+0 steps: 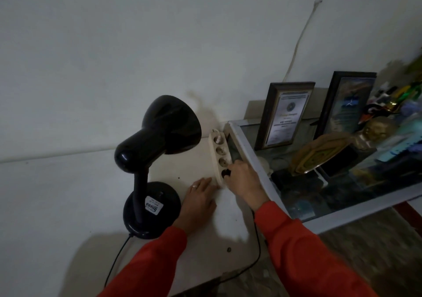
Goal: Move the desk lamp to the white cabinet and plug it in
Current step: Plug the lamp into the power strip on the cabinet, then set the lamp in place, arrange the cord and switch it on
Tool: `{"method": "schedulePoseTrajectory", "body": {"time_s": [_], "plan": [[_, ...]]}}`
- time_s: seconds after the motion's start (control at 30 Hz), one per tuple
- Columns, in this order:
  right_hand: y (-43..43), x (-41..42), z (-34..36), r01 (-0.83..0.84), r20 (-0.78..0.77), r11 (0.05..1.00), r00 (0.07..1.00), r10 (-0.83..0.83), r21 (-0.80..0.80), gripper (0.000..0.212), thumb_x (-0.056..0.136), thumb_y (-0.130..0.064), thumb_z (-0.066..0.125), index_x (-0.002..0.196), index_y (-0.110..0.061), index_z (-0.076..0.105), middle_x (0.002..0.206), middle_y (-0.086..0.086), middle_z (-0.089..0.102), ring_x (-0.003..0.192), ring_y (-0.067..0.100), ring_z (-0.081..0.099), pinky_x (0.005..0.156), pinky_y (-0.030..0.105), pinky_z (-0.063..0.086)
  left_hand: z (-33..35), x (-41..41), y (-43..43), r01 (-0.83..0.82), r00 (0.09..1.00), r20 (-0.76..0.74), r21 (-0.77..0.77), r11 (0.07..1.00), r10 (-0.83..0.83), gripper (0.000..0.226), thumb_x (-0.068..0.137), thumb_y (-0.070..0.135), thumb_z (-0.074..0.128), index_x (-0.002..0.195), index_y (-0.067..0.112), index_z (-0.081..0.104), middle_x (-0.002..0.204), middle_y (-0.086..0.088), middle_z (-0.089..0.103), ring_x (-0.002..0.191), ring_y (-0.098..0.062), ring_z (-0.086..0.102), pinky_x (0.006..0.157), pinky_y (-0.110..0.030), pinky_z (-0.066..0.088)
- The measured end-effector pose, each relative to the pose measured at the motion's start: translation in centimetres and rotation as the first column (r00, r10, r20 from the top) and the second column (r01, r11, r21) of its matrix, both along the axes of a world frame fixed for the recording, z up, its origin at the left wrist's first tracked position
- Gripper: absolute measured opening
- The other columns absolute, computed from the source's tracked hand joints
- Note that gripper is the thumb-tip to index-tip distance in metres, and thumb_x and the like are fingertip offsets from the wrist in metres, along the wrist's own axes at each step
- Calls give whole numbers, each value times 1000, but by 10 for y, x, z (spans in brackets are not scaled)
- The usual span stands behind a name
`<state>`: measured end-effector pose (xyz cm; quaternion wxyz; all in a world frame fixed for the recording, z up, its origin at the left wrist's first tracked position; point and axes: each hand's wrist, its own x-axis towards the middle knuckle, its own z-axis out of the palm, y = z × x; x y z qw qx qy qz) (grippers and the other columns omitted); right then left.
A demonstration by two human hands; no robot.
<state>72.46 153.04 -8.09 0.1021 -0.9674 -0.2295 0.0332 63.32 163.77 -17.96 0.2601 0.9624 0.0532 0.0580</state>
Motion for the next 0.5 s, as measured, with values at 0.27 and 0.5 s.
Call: {"method": "schedulePoseTrajectory", "body": {"time_s": [0.27,0.5], "plan": [[-14,-51,-13,-245,277,969,934,224,42,36,79,-15,59,114,-11,60,120,9,60,107,30,50,89,42,46,37,-67,1,106,987,128,-104,989,-92,32,85,12,51,117,13,59,131,-10,53,116,-24,51,98,-29,39],[1,-109,-52,-291,-194,871,900,389,396,55,82,-14,60,134,-6,46,143,12,44,133,23,39,109,26,29,34,-142,8,-148,895,394,-181,972,210,15,75,13,50,79,17,64,81,0,61,77,-15,51,67,-34,43]]}}
